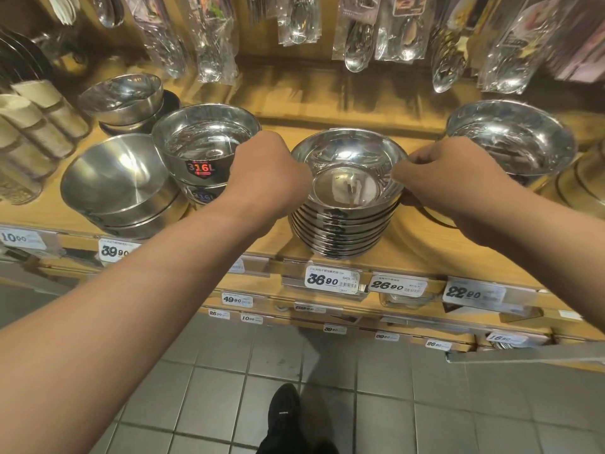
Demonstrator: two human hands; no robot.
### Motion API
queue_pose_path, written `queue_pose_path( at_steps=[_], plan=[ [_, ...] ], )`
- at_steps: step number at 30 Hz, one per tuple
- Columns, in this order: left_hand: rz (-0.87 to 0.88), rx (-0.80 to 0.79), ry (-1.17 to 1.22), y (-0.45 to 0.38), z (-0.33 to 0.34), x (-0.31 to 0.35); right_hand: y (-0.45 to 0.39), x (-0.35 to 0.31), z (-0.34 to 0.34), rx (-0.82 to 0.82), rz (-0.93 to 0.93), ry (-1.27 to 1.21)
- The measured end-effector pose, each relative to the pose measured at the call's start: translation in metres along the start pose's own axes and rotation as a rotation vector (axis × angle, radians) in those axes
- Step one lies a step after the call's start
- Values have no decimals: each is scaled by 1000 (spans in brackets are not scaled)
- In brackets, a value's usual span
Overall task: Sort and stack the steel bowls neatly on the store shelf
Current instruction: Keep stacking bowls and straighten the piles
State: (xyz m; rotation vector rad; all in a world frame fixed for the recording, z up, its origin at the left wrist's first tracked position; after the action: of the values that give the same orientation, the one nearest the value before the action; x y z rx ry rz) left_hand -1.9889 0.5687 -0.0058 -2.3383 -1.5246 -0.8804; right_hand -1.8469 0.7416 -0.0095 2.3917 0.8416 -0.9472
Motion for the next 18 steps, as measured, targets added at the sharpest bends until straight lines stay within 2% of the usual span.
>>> queue_pose_path(
  at_steps=[18],
  plan=[
    [1, 49, 88, 8, 0, -5, -9, 4, 2, -6, -81, -23]
  ],
)
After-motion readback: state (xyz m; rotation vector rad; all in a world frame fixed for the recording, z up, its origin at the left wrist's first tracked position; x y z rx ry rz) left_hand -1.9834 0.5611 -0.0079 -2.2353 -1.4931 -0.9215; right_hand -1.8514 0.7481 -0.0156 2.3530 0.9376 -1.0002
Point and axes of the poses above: each hand's wrist, its own y-axis away from the middle knuckle, its own z-axis out of the palm, x = y × z, the point moved 8 cm from there along -y, towards the middle knuckle, and after that the axes turned 3 degrees about -y, right-handed, at the moved point
